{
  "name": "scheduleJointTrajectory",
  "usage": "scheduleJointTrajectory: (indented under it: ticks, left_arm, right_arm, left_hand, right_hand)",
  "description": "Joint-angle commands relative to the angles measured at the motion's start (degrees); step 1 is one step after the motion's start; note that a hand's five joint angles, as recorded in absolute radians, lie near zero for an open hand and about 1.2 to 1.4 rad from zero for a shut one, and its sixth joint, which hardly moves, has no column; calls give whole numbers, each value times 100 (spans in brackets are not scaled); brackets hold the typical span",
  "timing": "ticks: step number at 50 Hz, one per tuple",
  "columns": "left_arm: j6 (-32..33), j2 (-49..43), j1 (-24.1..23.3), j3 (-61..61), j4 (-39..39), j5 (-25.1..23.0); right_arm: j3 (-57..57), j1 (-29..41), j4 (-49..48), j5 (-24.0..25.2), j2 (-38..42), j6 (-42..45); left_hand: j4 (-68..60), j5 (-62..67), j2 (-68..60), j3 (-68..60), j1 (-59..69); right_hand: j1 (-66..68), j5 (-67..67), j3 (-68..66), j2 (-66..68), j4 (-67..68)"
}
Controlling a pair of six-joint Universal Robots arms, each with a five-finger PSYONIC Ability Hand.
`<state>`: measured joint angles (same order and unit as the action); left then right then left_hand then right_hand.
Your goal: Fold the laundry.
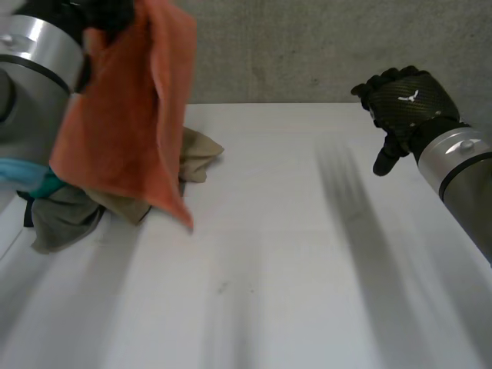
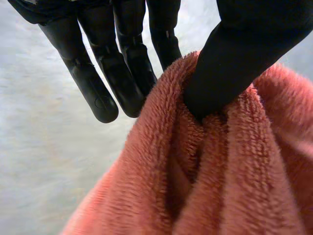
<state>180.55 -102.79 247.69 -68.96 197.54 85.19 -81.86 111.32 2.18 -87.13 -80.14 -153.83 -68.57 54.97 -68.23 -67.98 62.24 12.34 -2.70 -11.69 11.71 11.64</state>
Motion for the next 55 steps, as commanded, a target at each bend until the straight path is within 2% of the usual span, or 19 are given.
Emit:
scheduleJointTrajectory:
  ticks: [1,9,15,19,22,23,26,29,30,34,37,42,43,44,45,46,47,52,55]
  left_arm:
    - [-899,-371,-871,-197,39,-354]
    - [-794,-1910,-1319,93,-172,-416]
    - [-495,-1990,-1363,49,-357,-389]
    - [-302,-1490,-1320,-65,-365,-354]
    - [-99,-1077,-1232,-267,-339,-363]
    - [32,-980,-1205,-346,-330,-363]
    - [208,-927,-1196,-399,-330,-354]
    - [402,-918,-1205,-425,-348,-345]
    - [463,-926,-1223,-425,-357,-345]
    - [516,-953,-1240,-425,-357,-319]
    - [516,-953,-1249,-434,-365,-319]
    - [516,-883,-1249,-513,-374,-301]
    - [516,-874,-1258,-531,-374,-293]
    - [516,-830,-1258,-557,-374,-258]
    - [525,-795,-1258,-566,-374,-231]
    - [525,-699,-1258,-583,-374,-196]
    - [534,-646,-1258,-592,-374,-187]
    - [604,-391,-1232,-619,-418,-152]
    - [753,-171,-1205,-776,-480,-134]
  right_arm:
    - [74,-128,11,-85,-28,-16]
    - [100,-260,195,-59,-10,2]
    - [223,-523,643,55,165,-16]
    - [381,-506,1292,257,455,-217]
    - [390,-497,1820,398,657,-971]
    - [321,-497,2013,520,728,-1505]
    - [119,-471,2094,845,842,-2377]
    - [-172,-453,1814,1469,1140,-3502]
    - [-207,-410,1552,1853,1402,-4062]
    - [-138,-25,1085,2234,2000,-4970]
    - [187,590,715,1991,2405,-5219]
    - [635,900,442,1156,2837,-5263]
    - [689,909,433,1085,2872,-5254]
    - [785,909,407,979,2899,-5263]
    - [829,909,406,970,2908,-5272]
    - [891,892,415,987,2899,-5272]
    - [900,874,415,987,2864,-5263]
    - [926,742,327,882,2329,-4886]
    - [804,295,117,864,1513,-3921]
  left_hand:
    - [-1143,1503,-1177,-1202,1776]
    - [-1143,1503,-1177,-1202,1776]
    - [-1143,1503,-1177,-1202,1776]
    - [-1143,1503,-1177,-1202,1776]
    - [-1143,1503,-1177,-1202,1776]
    - [-1143,1503,-1177,-1202,1776]
    - [-1143,1503,-1177,-1202,1776]
    - [-1143,1503,-1177,-1202,1776]
    - [-1143,1503,-1177,-1202,1776]
    - [-1143,1503,-1177,-1202,1776]
    - [-1143,1503,-1177,-1202,1776]
    - [-1143,1503,-1177,-1202,1776]
    - [-1143,1503,-1177,-1202,1776]
    - [-1143,1503,-1177,-1202,1776]
    - [-1143,1503,-1177,-1202,1776]
    - [-1143,1503,-1177,-1202,1776]
    - [-1143,1503,-1177,-1202,1776]
    - [-1143,1503,-1177,-1202,1776]
    - [-1143,1503,-1177,-1202,1776]
  right_hand:
    - [-234,270,169,-171,-164]
    - [-234,270,169,-171,-164]
    - [-234,270,169,-171,-164]
    - [-234,270,169,-171,-164]
    - [-234,270,169,-171,-164]
    - [-234,270,169,-171,-164]
    - [-234,270,169,-171,-164]
    - [-234,270,169,-171,-164]
    - [-234,270,169,-171,-164]
    - [-234,270,169,-171,-164]
    - [-234,270,169,-171,-164]
    - [-234,270,169,-171,-164]
    - [357,-321,-421,419,426]
    - [2029,-1993,-2093,2091,2098]
    - [3028,-2992,-3092,3091,3097]
    - [5686,-5650,-5750,5748,5755]
    - [6755,-6720,-6820,6818,6825]
    - [6766,-6730,-6831,6829,6836]
    - [6766,-6730,-6831,6829,6836]
